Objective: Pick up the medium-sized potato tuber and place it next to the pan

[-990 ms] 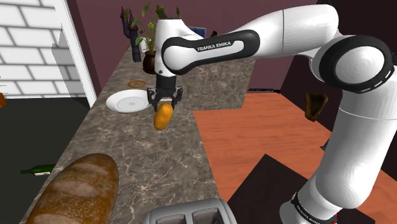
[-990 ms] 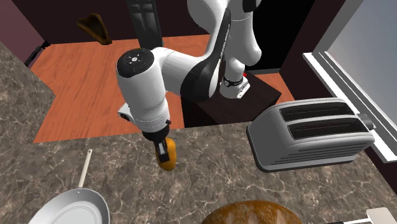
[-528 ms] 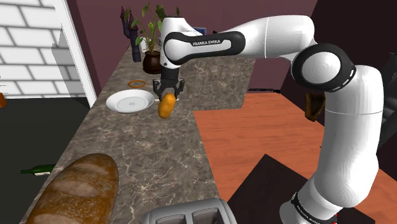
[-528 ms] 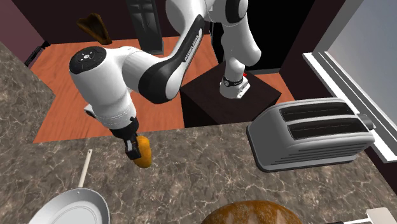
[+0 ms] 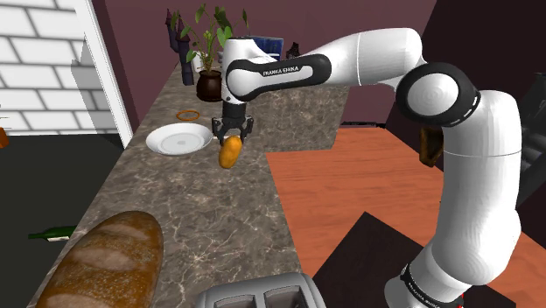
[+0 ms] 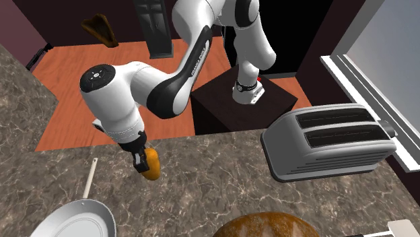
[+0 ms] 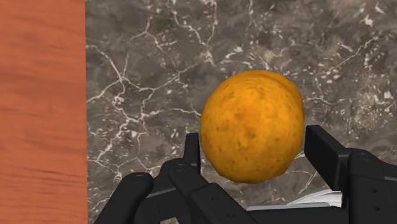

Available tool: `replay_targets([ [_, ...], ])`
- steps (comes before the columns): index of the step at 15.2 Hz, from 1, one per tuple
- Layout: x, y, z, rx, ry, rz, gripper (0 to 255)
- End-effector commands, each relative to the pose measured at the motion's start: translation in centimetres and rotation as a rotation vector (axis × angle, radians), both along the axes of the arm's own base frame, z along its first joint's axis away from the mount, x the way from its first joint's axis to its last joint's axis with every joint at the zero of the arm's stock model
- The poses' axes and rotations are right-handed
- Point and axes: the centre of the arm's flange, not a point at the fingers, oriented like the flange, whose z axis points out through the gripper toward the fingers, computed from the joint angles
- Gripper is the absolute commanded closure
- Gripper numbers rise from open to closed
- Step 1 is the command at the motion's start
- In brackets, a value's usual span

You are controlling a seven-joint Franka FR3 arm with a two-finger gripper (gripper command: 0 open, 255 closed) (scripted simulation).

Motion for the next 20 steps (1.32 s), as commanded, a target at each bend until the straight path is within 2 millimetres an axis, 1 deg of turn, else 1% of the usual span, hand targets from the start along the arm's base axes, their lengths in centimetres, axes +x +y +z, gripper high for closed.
replay_targets([
  [1, 0.1, -0.1, -1.1, 0.000, -0.001, 0.000, 255],
  [15, 0.1, -0.1, -8.5, 0.000, -0.001, 0.000, 255],
  [16, 0.1, -0.1, -9.3, 0.000, -0.001, 0.000, 255],
  [20, 0.1, -0.1, -9.3, 0.000, -0.001, 0.000, 255],
])
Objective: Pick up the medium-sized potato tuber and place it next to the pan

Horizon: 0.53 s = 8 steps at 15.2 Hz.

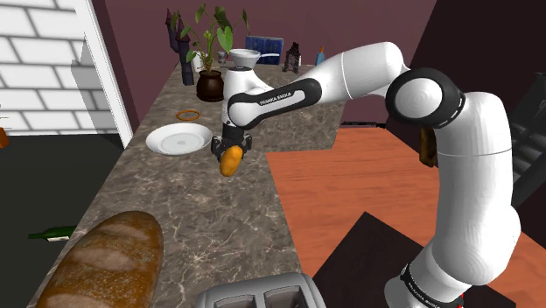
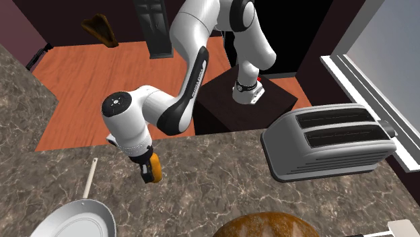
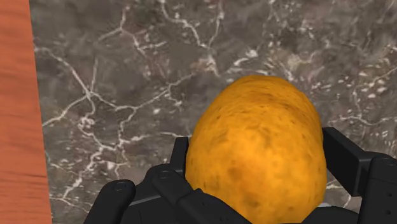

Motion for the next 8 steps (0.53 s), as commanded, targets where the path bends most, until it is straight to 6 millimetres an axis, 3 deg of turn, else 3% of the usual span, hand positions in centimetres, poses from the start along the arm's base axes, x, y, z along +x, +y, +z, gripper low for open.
replay_targets([
  [1, -0.19, -0.23, -1.43, -0.005, 0.027, -0.002, 255],
  [4, -0.20, -0.23, -1.43, -0.005, 0.027, -0.002, 255],
  [5, -0.15, -0.40, -1.23, -0.005, 0.027, -0.002, 0],
  [8, 0.06, 0.10, -1.20, -0.005, 0.027, -0.002, 0],
])
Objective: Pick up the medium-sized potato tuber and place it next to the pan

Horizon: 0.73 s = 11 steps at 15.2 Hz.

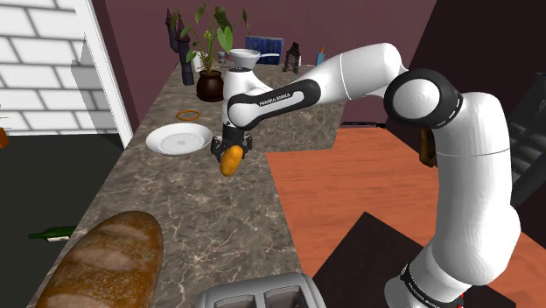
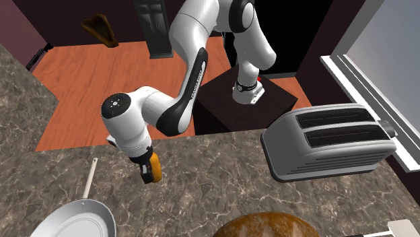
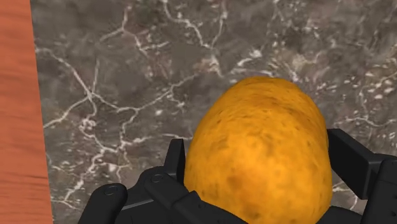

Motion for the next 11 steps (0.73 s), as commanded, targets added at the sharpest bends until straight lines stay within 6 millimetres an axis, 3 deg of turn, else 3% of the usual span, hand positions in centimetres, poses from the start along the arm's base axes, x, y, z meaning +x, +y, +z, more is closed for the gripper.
replay_targets([
  [1, -0.1, 0.1, -1.0, 0.000, 0.017, 0.002, 0],
  [2, -0.4, -0.1, -1.0, 0.000, 0.017, 0.002, 0],
  [6, -0.7, -0.4, 3.9, 0.000, 0.017, 0.002, 0],
  [11, -0.7, -0.4, 3.9, 0.000, 0.017, 0.002, 0],
])
